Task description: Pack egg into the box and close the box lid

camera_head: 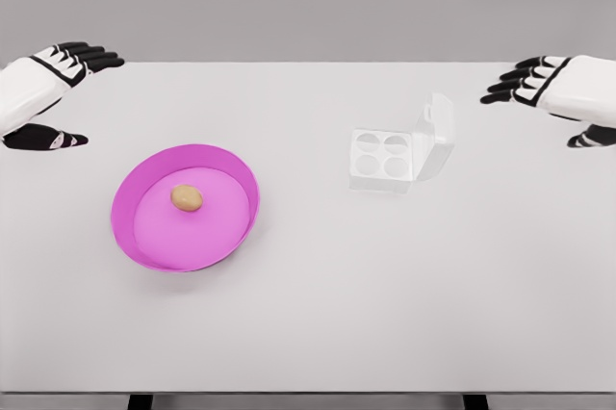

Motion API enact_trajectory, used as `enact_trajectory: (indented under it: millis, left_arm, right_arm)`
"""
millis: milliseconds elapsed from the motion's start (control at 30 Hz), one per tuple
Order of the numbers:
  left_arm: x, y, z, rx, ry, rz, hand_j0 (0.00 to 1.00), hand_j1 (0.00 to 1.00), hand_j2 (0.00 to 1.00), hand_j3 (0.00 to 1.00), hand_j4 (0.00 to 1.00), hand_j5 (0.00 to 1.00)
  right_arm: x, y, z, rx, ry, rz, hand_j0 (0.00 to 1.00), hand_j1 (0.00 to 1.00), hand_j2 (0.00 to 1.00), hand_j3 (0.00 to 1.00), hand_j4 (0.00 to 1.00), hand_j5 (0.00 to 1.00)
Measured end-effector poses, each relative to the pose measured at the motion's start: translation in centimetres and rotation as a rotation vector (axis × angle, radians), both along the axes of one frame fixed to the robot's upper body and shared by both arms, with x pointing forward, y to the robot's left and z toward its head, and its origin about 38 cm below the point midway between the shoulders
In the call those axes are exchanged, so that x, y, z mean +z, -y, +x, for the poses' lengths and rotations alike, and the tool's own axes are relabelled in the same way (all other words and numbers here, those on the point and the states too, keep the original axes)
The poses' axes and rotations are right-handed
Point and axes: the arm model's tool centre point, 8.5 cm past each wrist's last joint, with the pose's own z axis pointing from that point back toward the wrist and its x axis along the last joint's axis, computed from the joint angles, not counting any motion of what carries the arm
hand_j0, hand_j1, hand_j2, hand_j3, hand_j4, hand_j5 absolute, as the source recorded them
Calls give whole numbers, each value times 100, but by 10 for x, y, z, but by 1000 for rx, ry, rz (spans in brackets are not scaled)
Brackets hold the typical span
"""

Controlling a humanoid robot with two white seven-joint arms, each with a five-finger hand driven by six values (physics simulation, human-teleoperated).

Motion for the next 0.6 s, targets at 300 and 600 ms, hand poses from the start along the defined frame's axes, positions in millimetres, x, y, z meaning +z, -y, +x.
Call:
enact_trajectory:
  millis: [300, 600]
  left_arm:
    - [-8, 10, -9, -32, -20, 19, 98, 98, 98, 98, 98, 98]
    - [28, 56, -12, -288, -154, 64, 99, 99, 99, 99, 99, 99]
  right_arm:
    - [9, 2, -2, 29, 59, 63, 100, 100, 100, 100, 100, 100]
    - [4, 17, -9, -11, 68, 84, 100, 100, 100, 100, 100, 100]
